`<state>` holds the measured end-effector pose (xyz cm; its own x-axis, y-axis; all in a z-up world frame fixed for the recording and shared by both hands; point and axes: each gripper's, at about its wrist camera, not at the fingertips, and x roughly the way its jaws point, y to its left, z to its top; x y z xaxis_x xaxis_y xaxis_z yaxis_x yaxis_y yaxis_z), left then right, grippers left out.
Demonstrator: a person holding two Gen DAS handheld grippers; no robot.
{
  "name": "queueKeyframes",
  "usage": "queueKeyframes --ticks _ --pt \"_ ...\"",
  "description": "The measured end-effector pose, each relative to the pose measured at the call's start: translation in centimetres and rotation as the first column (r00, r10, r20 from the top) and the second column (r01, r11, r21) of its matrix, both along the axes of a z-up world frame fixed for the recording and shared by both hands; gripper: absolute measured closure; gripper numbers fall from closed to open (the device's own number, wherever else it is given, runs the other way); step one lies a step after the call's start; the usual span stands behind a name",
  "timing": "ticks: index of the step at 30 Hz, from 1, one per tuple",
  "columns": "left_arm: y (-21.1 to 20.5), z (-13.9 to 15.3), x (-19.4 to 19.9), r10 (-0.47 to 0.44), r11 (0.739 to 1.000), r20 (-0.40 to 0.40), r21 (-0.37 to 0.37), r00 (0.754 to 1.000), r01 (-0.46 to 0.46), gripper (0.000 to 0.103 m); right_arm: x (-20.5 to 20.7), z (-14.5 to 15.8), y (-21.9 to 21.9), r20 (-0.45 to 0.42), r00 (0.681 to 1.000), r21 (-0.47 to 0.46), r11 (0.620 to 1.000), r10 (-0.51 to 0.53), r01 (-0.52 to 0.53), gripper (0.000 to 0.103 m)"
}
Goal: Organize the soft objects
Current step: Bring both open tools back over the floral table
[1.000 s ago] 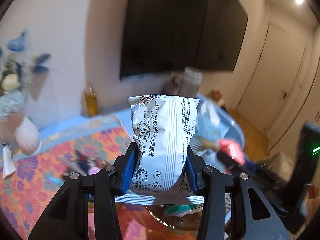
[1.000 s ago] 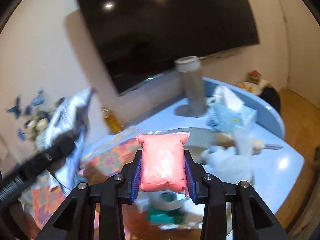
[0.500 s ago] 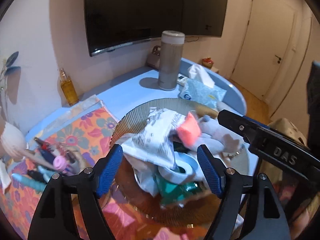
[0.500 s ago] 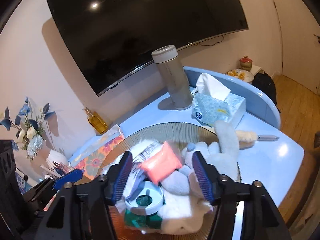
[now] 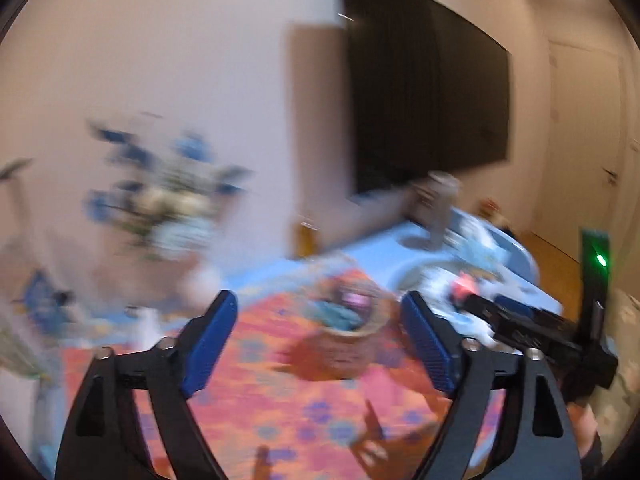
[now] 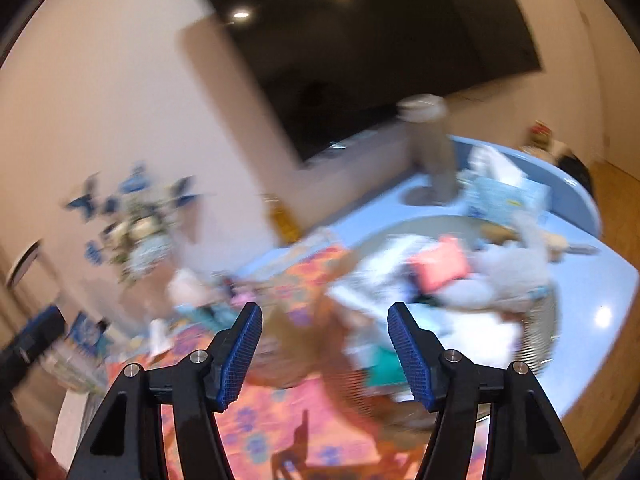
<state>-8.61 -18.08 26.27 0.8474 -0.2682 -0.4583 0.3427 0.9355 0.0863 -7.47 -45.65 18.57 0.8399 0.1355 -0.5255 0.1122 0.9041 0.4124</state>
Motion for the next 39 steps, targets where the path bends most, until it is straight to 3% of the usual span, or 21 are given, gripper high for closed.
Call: queueKeyframes --ticks 2,5,7,10,14,17,22,26,34,39 --pt "3.4 1.4 -1.1 0.057 0.998 0.039 -0.015 0.998 -0.056 0.004 -0.5 1.0 3.7 0.043 0.997 -0.043 0.997 0.071 -0.07 0.035" --pt "9.6 3.0 -2.3 0.137 0.987 0.027 -0.088 0.99 -0.134 0.003 -1.2 1.5 8.9 0.086 0.981 -0.117 0.979 0.177 -0.166 0.016" --pt "13.4 3.5 -3.0 0.172 0.974 0.028 -0.155 0.985 -0.166 0.002 -1.3 1.2 12.2 0.083 0.966 -0.174 0.958 0.246 -0.229 0.013" --pt "17.3 2.7 -3.1 0.251 0.954 0.036 -0.18 0.967 -0.241 0.001 -0.7 0.0 16.8 0.025 0.949 -0.252 0.92 0.316 -0.3 0.013" --pt "21.1 -1.4 -0.4 0.33 0.924 -0.068 -0.182 0.942 -0.337 0.001 0.9 -2.7 20.8 -0.059 0.923 -0.253 0.888 0.381 -0.383 0.013" --pt "22.8 -6.1 2.4 0.381 0.902 -0.144 -0.159 0.913 -0.402 0.001 2.1 -4.9 23.0 -0.126 0.91 -0.277 0.867 0.395 -0.415 0.013" --pt "24.4 -14.5 6.4 0.364 0.891 -0.303 -0.163 0.88 -0.425 0.001 3.5 -7.1 25.2 -0.204 0.893 -0.319 0.835 0.402 -0.448 0.013" --pt "24.8 -19.3 8.4 0.352 0.882 -0.374 -0.175 0.858 -0.438 0.001 5.3 -8.3 26.3 -0.259 0.883 -0.34 0.818 0.392 -0.464 0.013" --pt "24.3 -24.0 10.2 0.372 0.885 -0.418 -0.109 0.829 -0.453 0.001 9.4 -11.0 28.6 -0.338 0.859 -0.36 0.791 0.384 -0.495 0.013" --pt "24.6 -24.6 10.8 0.394 0.874 -0.45 -0.086 0.801 -0.478 0.001 11.6 -13.9 29.1 -0.396 0.835 -0.318 0.796 0.382 -0.515 0.013"
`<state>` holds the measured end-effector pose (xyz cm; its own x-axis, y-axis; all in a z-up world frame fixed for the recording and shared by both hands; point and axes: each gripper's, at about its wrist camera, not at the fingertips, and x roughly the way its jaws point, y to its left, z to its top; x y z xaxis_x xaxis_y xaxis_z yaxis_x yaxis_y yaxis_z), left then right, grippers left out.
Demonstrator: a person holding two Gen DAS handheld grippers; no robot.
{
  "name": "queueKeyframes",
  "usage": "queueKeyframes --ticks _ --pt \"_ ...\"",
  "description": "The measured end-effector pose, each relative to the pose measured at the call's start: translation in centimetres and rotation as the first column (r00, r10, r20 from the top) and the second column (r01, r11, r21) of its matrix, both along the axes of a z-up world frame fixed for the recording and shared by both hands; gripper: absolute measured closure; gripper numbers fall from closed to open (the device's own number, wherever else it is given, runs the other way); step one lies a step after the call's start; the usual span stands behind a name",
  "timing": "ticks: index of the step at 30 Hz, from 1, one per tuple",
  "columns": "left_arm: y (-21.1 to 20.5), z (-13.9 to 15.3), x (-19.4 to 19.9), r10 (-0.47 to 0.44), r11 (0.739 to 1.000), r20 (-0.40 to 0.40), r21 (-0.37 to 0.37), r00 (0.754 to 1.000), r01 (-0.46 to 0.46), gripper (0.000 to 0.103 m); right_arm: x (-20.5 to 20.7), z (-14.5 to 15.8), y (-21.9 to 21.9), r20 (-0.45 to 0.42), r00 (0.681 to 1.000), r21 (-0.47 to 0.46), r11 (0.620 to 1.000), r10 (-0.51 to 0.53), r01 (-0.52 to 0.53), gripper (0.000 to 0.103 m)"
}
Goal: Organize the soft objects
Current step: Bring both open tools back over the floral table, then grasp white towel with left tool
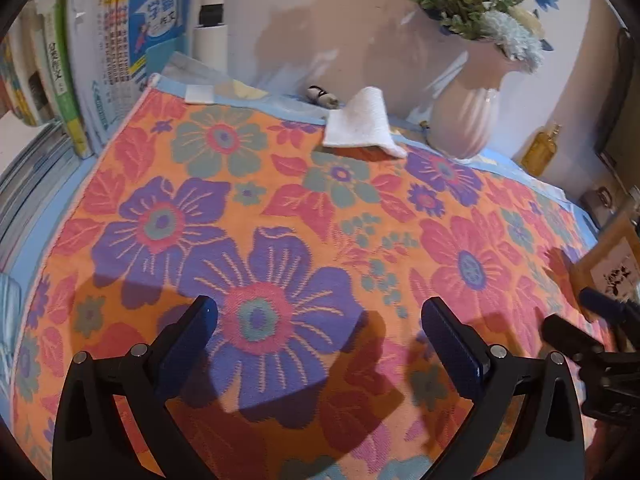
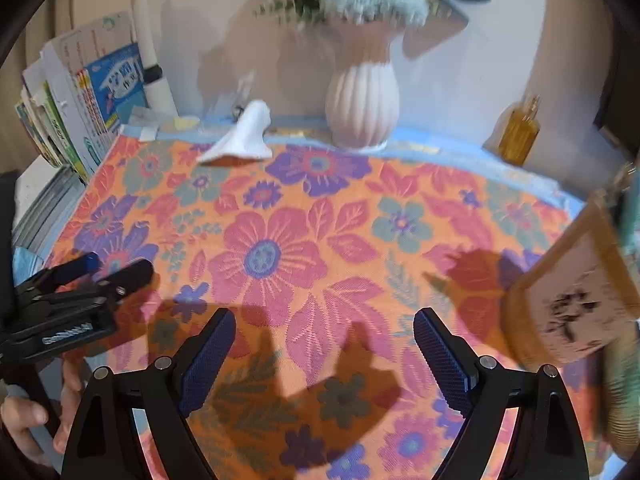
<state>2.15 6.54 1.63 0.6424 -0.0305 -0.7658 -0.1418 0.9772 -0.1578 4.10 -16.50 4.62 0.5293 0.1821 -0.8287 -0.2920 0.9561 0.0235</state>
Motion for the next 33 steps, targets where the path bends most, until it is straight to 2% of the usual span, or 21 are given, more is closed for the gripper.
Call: queueKeyframes --ticks 2,6,9,11,14,17,19,20,21,23,25,26,28,29,31,33 --pt "0.0 -0.4 0.3 -0.008 1.0 -0.029 -0.006 1.0 0.007 0.001 0.7 -1.2 -0.1 -0.022 1.0 0.008 1.0 -0.013 0.014 0.013" --pt "-0.3 -0.6 0.4 -0.013 1.0 -0.037 0.011 0.999 0.013 0.001 1.5 -3.4 -0.4 -0.022 0.999 -0.014 0.999 -0.05 0.05 0.012" --pt "-0.8 -0.7 0.6 -0.014 0.999 -0.05 0.048 0.999 0.016 0.001 1.4 -3.0 -0.5 0.003 0.999 0.004 0.999 -0.039 0.039 0.011" --pt "-1.1 -0.9 0.8 -0.017 0.997 -0.062 0.073 0.998 0.021 0.001 1.6 -3.3 -0.3 -0.022 1.0 0.006 1.0 -0.015 0.015 0.01" --pt "-1.5 -1.0 1.0 -0.033 0.995 -0.078 0.093 0.996 0.04 0.001 2.1 -3.6 -0.3 -0.058 0.998 0.02 1.0 0.007 -0.006 0.0" --pt "-1.8 -1.2 1.4 -0.043 0.992 -0.113 0.116 0.993 0.056 0.001 2.3 -3.6 0.7 -0.086 0.995 -0.05 0.997 0.053 -0.057 0.0" --pt "-2.1 -1.1 2.2 -0.071 0.986 -0.172 0.136 0.983 0.095 0.001 3.0 -3.3 1.1 -0.164 0.982 -0.071 0.992 0.091 -0.104 0.0" --pt "-2.2 -0.7 2.6 -0.099 0.987 -0.188 0.11 0.977 0.121 0.001 3.5 -3.1 1.1 -0.189 0.977 -0.075 0.991 0.098 -0.114 0.0" --pt "-2.1 0.0 2.9 -0.126 0.988 -0.181 0.066 0.975 0.14 0.001 4.0 -2.8 1.0 -0.176 0.98 -0.074 0.991 0.094 -0.109 0.0" --pt "-1.7 2.3 3.7 -0.147 0.989 -0.111 -0.021 0.983 0.146 0.001 5.0 -2.3 0.8 -0.096 0.993 -0.077 0.994 0.075 -0.083 0.0" --pt "-1.7 4.6 5.3 -0.159 0.986 -0.034 -0.053 0.987 0.158 0.001 6.0 -2.6 0.3 -0.045 0.999 -0.082 0.996 0.025 -0.028 0.0" --pt "-1.8 5.3 6.4 -0.165 0.985 -0.013 -0.047 0.986 0.164 0.001 6.4 -3.2 -0.2 -0.027 0.999 -0.06 0.998 -0.018 0.017 0.0" --pt "-2.2 6.1 9.3 -0.142 0.99 0.013 0.014 0.99 0.142 0.002 6.9 -3.8 -1.2 -0.052 0.997 0.006 0.999 -0.052 0.052 0.0" --pt "-2.5 6.1 10.4 -0.142 0.989 0.023 0.034 0.99 0.141 0.004 6.6 -3.1 -1.9 -0.013 0.998 0.034 0.997 -0.068 0.069 0.0" --pt "-3.1 5.6 12.5 -0.149 0.987 0.059 0.073 0.987 0.144 0.015 6.0 -2.5 -2.9 0.021 0.995 0.081 0.992 -0.101 0.099 0.0" --pt "-3.5 4.4 14.4 -0.124 0.986 0.067 0.122 0.99 0.115 0.016 5.9 -2.5 -3.7 0.008 0.994 0.126 0.986 -0.109 0.107 0.0"
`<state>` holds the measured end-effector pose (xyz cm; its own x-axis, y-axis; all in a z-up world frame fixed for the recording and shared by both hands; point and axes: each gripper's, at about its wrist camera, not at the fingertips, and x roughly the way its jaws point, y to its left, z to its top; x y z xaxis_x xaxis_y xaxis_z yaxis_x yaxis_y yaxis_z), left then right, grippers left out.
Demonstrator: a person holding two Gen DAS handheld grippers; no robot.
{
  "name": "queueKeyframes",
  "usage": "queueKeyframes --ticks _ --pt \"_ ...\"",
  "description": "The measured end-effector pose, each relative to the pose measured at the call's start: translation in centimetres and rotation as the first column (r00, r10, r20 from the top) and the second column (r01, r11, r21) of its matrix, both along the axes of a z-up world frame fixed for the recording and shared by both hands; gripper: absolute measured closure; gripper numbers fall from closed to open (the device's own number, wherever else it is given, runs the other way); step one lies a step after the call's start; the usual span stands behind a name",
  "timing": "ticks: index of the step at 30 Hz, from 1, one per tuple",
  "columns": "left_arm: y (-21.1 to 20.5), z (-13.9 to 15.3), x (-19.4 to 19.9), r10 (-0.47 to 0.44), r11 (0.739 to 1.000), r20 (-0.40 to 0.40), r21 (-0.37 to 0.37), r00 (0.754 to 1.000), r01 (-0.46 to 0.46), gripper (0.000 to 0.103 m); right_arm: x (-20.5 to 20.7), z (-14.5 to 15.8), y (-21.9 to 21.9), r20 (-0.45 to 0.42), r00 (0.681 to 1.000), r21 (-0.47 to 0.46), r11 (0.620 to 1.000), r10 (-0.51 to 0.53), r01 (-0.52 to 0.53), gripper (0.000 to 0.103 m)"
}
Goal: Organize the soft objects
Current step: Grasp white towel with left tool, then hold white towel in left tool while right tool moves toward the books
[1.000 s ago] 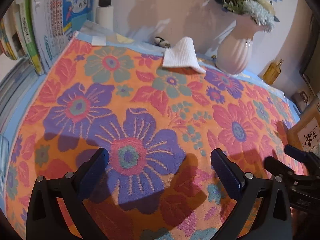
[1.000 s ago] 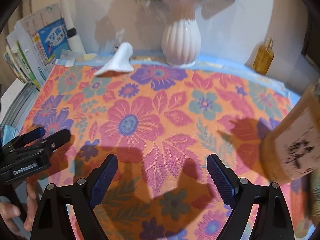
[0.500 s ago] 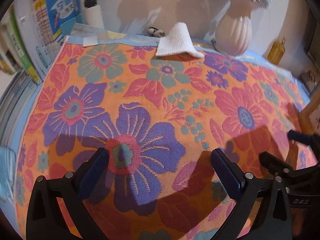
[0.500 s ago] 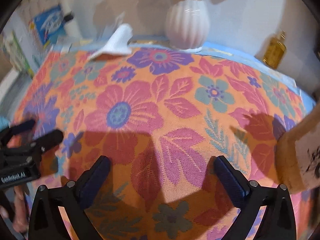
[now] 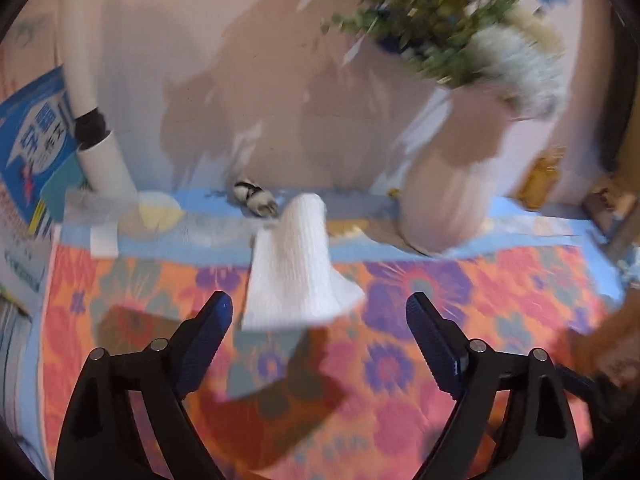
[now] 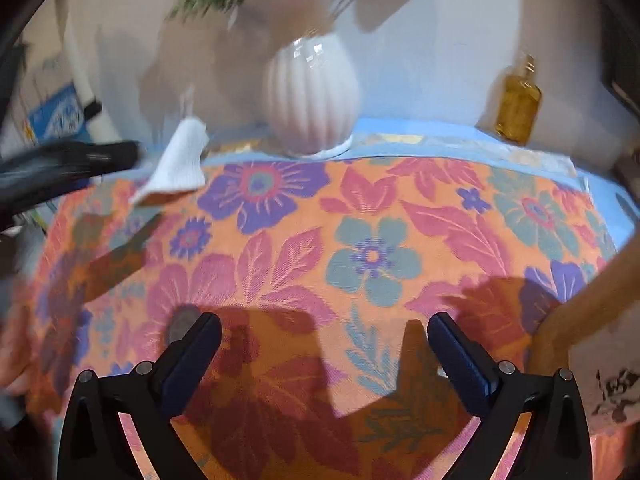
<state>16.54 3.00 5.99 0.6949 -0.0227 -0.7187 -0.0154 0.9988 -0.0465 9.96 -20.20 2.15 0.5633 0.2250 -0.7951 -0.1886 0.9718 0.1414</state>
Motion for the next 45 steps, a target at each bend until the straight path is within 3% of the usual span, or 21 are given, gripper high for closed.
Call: queueKeyframes --ticks 3,4,5,6,7,8,9,10,15,20,28,38,45 --pt "-0.1 -2.4 2.4 0.038 0.999 -0.025 0.034 0.999 -0.037 0.016 0.2 -0.2 -0.3 -0.023 1.0 0.027 1.0 0.012 -0.012 0.0" --pt "0.1 -3.1 3.1 0.041 0.999 -0.042 0.024 0.998 -0.04 0.022 0.4 -0.4 -0.2 -0.031 0.999 0.025 1.0 0.021 -0.02 0.0" --pt "0.2 -3.4 3.4 0.043 0.999 -0.054 0.019 0.998 -0.042 0.031 0.4 -0.4 0.0 -0.034 0.999 0.015 1.0 0.028 -0.027 0.0" --pt "0.3 -3.5 3.7 0.044 0.999 -0.067 0.011 0.997 -0.043 0.056 0.4 -0.5 0.2 -0.032 0.999 0.007 0.999 0.032 -0.032 0.0" --pt "0.6 -3.6 3.8 0.042 0.999 -0.075 -0.013 0.996 -0.043 0.066 0.4 -0.4 0.4 -0.028 0.999 -0.001 0.999 0.037 -0.037 0.0" --pt "0.9 -3.6 3.8 0.044 0.999 -0.073 -0.022 0.996 -0.046 0.066 0.5 -0.5 0.9 -0.022 0.999 -0.012 0.999 0.043 -0.044 0.0" --pt "1.1 -3.4 3.6 0.04 0.998 -0.065 -0.041 0.997 -0.043 0.077 0.2 -0.5 1.0 -0.018 0.999 -0.02 0.999 0.044 -0.044 0.0" --pt "1.2 -3.3 3.3 0.033 0.998 -0.058 -0.057 0.998 -0.036 0.094 0.1 -0.4 1.1 -0.012 0.999 -0.027 0.999 0.043 -0.044 0.0" --pt "0.9 -2.5 0.6 0.022 0.995 -0.02 -0.092 1.0 -0.024 0.094 0.1 -0.3 0.6 0.008 1.0 -0.015 1.0 0.022 -0.022 0.0" --pt "0.5 -1.5 -4.7 -0.006 0.989 0.005 -0.147 1.0 0.007 0.094 -0.7 0.4 -0.2 0.039 0.999 0.0 1.0 -0.022 0.022 0.0" --pt "0.2 -2.3 -13.9 -0.025 0.98 -0.013 -0.199 1.0 0.022 0.094 -6.4 1.2 -1.5 0.076 0.994 0.003 0.997 -0.077 0.077 0.0" --pt "-0.5 -1.5 -19.7 -0.072 0.951 0.029 -0.301 0.997 0.078 0.094 -12.5 1.8 0.4 0.133 0.991 -0.114 0.993 -0.001 0.017 0.0" --pt "-0.4 -1.5 -22.0 -0.123 0.926 0.039 -0.356 0.992 0.129 0.094 -13.5 1.8 -1.1 0.111 0.993 -0.048 0.998 -0.04 0.045 0.0"
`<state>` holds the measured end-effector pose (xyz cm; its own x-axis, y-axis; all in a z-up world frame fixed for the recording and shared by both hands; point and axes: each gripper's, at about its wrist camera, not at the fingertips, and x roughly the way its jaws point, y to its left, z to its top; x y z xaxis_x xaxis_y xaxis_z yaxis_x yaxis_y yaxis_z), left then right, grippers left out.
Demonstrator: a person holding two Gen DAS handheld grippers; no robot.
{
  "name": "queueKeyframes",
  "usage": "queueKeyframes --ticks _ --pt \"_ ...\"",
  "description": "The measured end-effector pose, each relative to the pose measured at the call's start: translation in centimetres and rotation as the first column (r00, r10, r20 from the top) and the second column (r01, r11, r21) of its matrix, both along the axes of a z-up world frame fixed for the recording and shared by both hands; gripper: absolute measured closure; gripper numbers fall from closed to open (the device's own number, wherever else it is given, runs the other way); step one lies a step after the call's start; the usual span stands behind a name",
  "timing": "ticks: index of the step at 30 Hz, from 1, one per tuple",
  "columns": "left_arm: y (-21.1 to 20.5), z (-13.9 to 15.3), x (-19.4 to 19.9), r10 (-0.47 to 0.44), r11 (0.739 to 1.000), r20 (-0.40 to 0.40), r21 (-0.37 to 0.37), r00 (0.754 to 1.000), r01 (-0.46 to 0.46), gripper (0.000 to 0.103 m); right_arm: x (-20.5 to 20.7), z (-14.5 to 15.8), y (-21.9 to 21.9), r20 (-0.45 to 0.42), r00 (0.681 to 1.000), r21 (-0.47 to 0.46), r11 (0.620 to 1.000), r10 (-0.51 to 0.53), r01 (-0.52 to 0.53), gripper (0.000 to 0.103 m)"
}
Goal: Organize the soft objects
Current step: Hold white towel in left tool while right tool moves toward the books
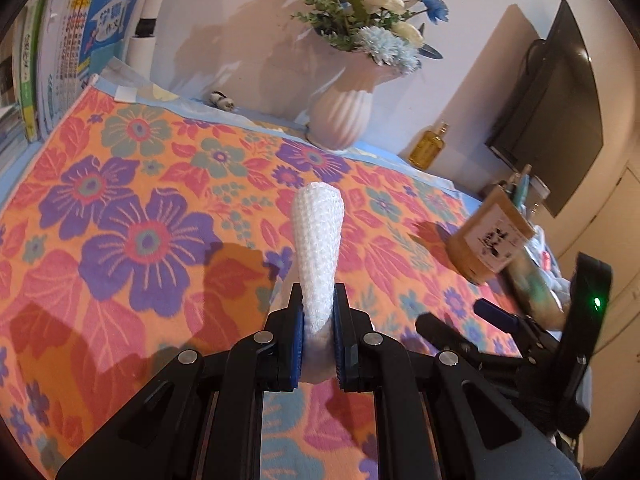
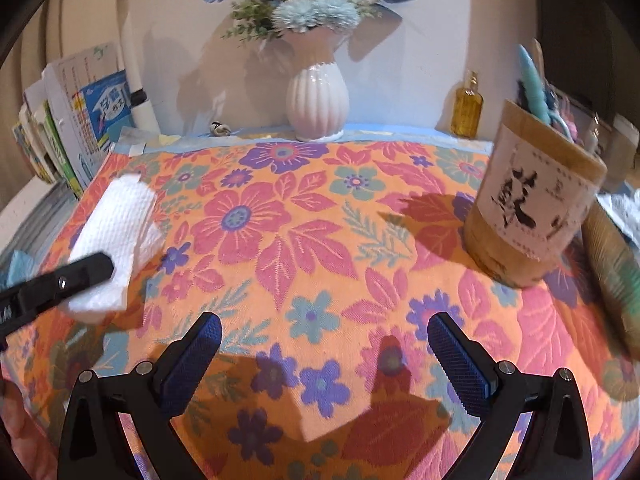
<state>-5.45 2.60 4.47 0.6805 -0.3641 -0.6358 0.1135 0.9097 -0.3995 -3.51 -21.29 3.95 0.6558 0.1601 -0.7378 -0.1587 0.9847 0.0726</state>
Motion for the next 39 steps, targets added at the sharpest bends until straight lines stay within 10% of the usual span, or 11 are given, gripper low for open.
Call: queueKeyframes --ticks 20,22,29,35,39 --pt "0.7 -2.8 0.1 0.021 0.999 -0.076 -0.025 0.997 -0.023 0.091 1.4 -1.7 0.9 -0.113 0.993 -0.038 0.999 0.028 -0.033 0.0" --pt "0.6 -3.4 0.5 0.045 0.999 -0.121 -0.004 0.992 -0.046 0.065 1.4 -1.7 1.0 -0.116 0.993 -0.037 0.999 0.031 -0.036 0.0" --pt "-1.0 -2.9 0.4 0.03 0.996 -0.097 0.091 0.995 -0.021 0.034 1.6 -1.7 0.9 -0.112 0.993 -0.034 0.999 0.034 -0.038 0.0" --pt "-1.5 -2.9 0.5 0.048 0.99 -0.091 0.138 0.995 -0.035 0.037 1.5 -1.8 1.1 -0.114 0.992 -0.032 0.998 0.048 -0.052 0.0" --pt "-2.6 -2.7 0.2 0.021 0.983 -0.061 0.185 0.998 -0.009 0.085 1.6 -1.9 1.2 -0.123 0.991 -0.033 0.998 0.056 -0.06 0.0"
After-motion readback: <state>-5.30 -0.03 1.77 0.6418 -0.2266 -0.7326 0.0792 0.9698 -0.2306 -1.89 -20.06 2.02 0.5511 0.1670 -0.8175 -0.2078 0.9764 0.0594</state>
